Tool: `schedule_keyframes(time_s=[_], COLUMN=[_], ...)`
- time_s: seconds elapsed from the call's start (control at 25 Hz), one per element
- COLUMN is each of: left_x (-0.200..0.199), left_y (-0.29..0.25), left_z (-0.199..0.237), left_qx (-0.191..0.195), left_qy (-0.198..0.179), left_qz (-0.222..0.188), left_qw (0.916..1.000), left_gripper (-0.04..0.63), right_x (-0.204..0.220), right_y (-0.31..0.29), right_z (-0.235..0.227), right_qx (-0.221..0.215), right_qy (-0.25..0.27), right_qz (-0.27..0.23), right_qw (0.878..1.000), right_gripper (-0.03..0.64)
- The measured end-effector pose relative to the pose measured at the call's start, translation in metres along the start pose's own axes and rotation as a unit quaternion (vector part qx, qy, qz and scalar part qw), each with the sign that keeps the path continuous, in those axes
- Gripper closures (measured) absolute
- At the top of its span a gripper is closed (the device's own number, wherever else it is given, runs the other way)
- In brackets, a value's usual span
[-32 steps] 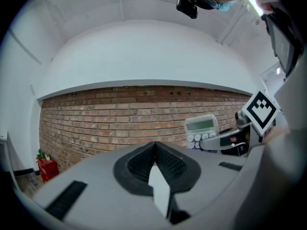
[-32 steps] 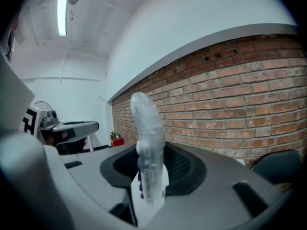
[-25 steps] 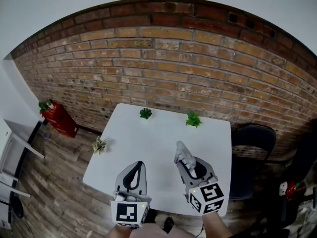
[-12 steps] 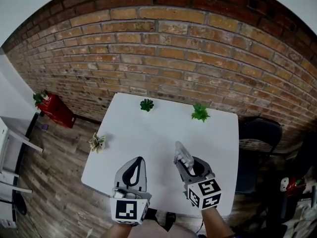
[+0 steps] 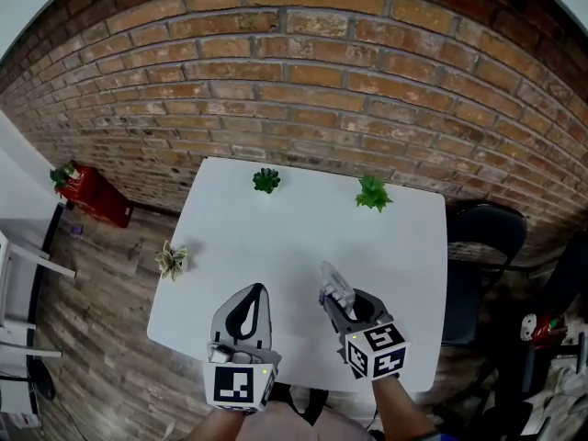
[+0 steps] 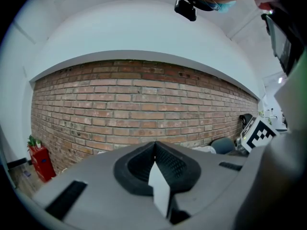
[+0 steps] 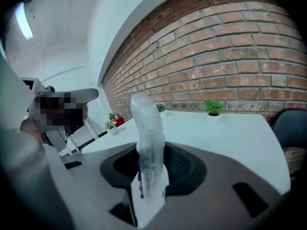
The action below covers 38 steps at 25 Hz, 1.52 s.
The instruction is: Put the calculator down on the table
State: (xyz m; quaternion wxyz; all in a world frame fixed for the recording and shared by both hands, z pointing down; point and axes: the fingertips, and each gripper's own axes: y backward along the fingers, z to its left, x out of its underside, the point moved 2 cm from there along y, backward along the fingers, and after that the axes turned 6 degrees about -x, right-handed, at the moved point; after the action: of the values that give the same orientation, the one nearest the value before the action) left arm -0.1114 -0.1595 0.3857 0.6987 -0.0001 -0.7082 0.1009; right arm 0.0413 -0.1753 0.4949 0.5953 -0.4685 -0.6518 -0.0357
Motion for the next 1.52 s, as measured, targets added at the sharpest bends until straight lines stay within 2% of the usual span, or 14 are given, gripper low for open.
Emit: schedule_keyframes(time_s=[0.08,0.24,0.6,0.88,1.12,1.28,1.52], left_x=[-0.002,0.005,0.015,0.018,0.018,0.023,0.021], left_y=[-0.003,-0.006,-0.012,-0.018,-0.023,-0.025,-0.032], left_z=[0.000,0.008,0.014,0.013,0.012,0.013,0.011], left_qx=[0.002,0.002,0.010,0.018,0.022,0.025,0.027], left_qy=[0.011,0.000,0.014,0.024,0.031,0.015,0.025], left_qz=[-0.006,0.006,0.013,0.017,0.016,0.019,0.019], left_qw=[0.9999,1.0000,0.9998,0.9994,0.9992,0.9994,0.9991], left_gripper=[0.584,0.584,0.584,0.584,0.584,0.584,0.584], right_x=[0.008,0.017,0.034,0.036,0.037,0.037,0.038], right_y=[-0.005,-0.012,-0.023,-0.028,-0.031,-0.031,-0.036], right_z=[-0.001,-0.001,-0.006,-0.011,-0.022,-0.031,-0.041], right_qx=[-0.003,-0.009,-0.013,-0.026,-0.013,-0.008,-0.011], right_qy=[-0.009,-0.030,-0.067,-0.116,-0.116,-0.117,-0.132], right_qz=[0.012,0.029,0.062,0.065,0.083,0.094,0.102], right_qw=[1.000,0.999,0.996,0.991,0.990,0.989,0.986], right_gripper=[0.482,0.482,0.482,0.480,0.471,0.458,0.446])
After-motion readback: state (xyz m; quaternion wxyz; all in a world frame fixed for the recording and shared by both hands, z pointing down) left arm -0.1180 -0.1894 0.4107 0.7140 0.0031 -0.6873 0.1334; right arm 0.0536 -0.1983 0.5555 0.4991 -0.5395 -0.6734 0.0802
